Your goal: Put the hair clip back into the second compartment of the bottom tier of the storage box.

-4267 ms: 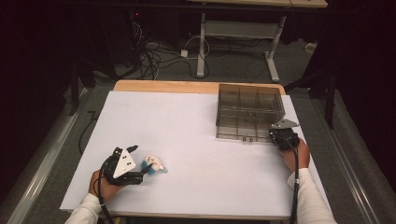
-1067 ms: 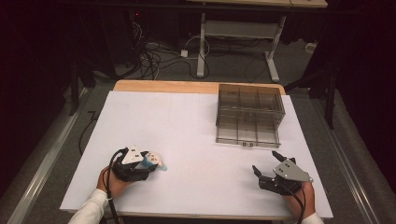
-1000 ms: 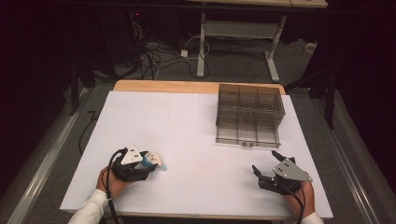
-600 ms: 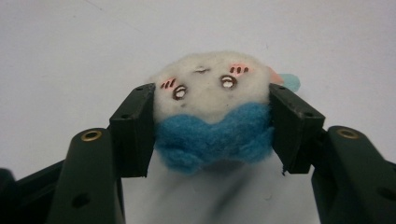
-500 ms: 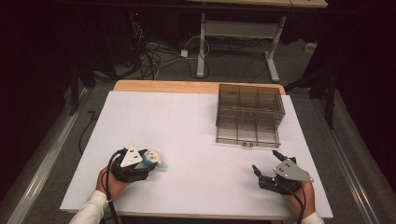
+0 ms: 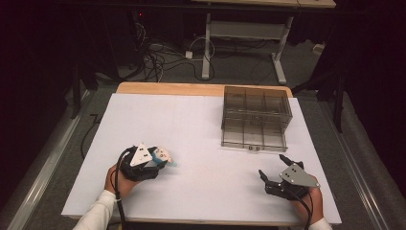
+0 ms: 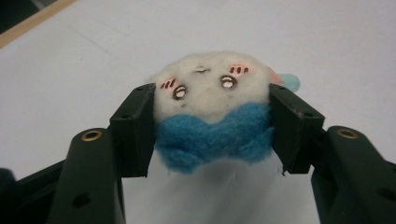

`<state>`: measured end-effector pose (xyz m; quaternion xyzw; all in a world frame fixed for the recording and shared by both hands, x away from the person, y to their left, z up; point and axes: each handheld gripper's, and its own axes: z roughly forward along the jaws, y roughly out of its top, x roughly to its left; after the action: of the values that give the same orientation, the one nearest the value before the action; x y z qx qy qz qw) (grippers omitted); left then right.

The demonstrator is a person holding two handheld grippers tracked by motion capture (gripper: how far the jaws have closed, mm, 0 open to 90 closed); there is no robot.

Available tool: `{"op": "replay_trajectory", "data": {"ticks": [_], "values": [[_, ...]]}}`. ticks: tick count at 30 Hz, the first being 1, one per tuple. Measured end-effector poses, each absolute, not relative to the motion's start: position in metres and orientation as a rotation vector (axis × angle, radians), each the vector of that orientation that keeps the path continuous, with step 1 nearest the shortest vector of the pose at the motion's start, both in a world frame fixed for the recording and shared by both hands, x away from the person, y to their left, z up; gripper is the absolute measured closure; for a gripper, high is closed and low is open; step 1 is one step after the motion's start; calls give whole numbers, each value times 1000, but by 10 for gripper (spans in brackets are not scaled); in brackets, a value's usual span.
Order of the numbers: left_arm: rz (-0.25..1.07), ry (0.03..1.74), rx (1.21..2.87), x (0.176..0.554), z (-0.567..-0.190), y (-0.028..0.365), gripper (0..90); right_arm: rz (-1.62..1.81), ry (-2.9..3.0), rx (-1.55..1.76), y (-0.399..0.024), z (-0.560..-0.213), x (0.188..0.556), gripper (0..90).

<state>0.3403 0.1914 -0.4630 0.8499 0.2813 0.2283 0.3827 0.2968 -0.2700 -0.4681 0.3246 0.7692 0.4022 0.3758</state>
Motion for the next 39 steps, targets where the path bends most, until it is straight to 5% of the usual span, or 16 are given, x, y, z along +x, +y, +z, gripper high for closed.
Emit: {"op": "replay_trajectory", "data": {"ticks": [15,22,39], "values": [[607,613,2129,365,-437,131,380,1018,1963,826,-271,-468,296,167],[609,518,2140,391,-421,73,379,1012,1965,825,-271,-469,297,166],[619,465,2198,433,-431,-30,373,1028,1975,813,-275,-468,298,174]]}}
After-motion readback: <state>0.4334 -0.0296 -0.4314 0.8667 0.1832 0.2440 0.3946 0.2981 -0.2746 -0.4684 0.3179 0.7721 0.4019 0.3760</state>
